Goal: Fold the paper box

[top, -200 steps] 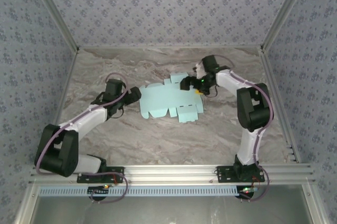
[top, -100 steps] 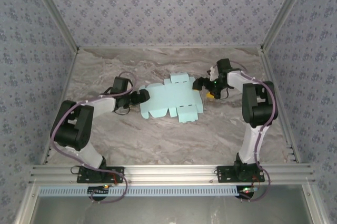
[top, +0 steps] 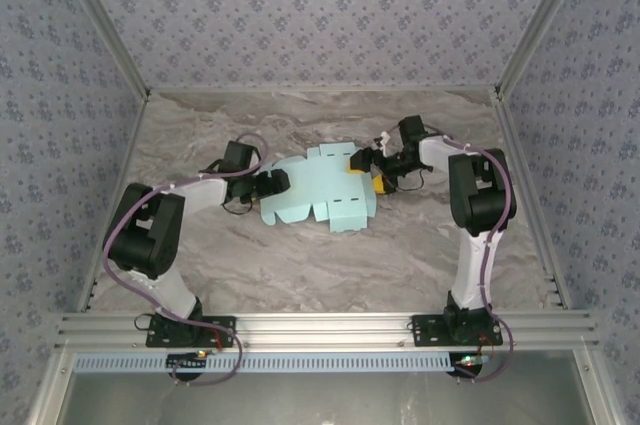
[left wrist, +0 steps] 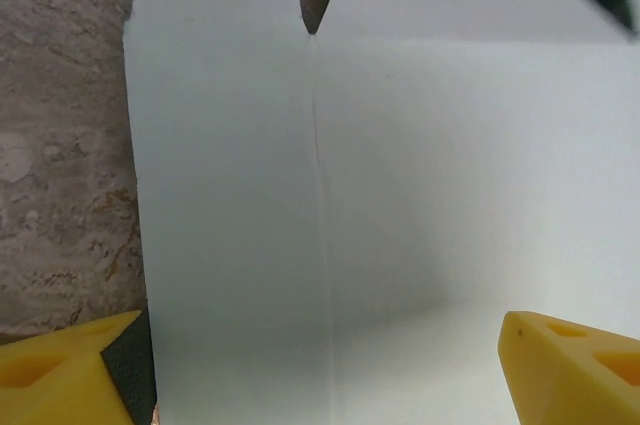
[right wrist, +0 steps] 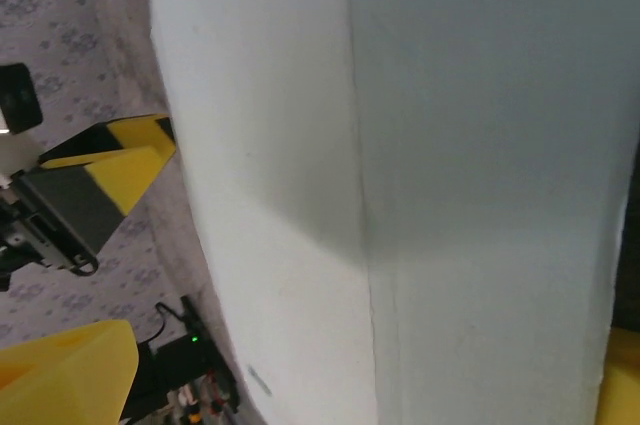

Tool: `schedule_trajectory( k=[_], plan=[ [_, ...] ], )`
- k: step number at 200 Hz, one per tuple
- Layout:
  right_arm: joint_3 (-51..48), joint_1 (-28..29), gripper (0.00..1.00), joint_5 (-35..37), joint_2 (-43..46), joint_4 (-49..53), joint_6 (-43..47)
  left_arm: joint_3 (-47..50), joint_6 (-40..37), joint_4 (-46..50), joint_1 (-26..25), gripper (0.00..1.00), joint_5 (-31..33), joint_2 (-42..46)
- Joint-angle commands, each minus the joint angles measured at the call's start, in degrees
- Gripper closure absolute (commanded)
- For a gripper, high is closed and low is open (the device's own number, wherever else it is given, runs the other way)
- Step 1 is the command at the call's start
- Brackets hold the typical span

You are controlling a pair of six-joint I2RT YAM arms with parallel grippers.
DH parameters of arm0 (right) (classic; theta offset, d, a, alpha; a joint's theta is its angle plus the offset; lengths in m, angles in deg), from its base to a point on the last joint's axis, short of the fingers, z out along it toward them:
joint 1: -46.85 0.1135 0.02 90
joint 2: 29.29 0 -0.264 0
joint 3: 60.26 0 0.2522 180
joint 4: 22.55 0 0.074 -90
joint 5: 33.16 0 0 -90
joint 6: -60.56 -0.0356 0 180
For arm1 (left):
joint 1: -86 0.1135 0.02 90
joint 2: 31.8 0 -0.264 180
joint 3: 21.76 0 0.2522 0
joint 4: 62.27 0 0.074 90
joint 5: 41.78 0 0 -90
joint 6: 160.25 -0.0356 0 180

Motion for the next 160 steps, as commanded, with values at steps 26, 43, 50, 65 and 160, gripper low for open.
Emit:
schedule_trajectory(
  k=[26, 43, 50, 65, 160],
  plan=[
    [-2.0, 2.6, 0.0, -8.5, 4.2, -4.8, -6.2, -3.9, 0.5, 1.9, -1.2, 0.12, 3.4, -0.4],
    [-2.7, 2.4, 0.0, -7.6, 5.8, -4.8, -5.7, -2.4, 1.0, 0.9, -1.6, 0.12, 5.1, -0.2],
    [-3.3, 2.1, 0.0, -7.1, 6.5, -4.8, -5.6, -1.7, 1.3, 0.7, -1.6, 0.12, 6.1, 0.3],
    [-4.6, 1.1, 0.01, -6.9, 7.6, -5.0, -5.9, -0.6, 1.1, 0.8, -1.6, 0.12, 7.4, 1.6],
    [-10.6, 0.9, 0.54, -3.1, 12.8, -12.1, -7.4, -2.1, -1.7, 6.7, -1.6, 0.11, 7.1, 6.1]
  ],
)
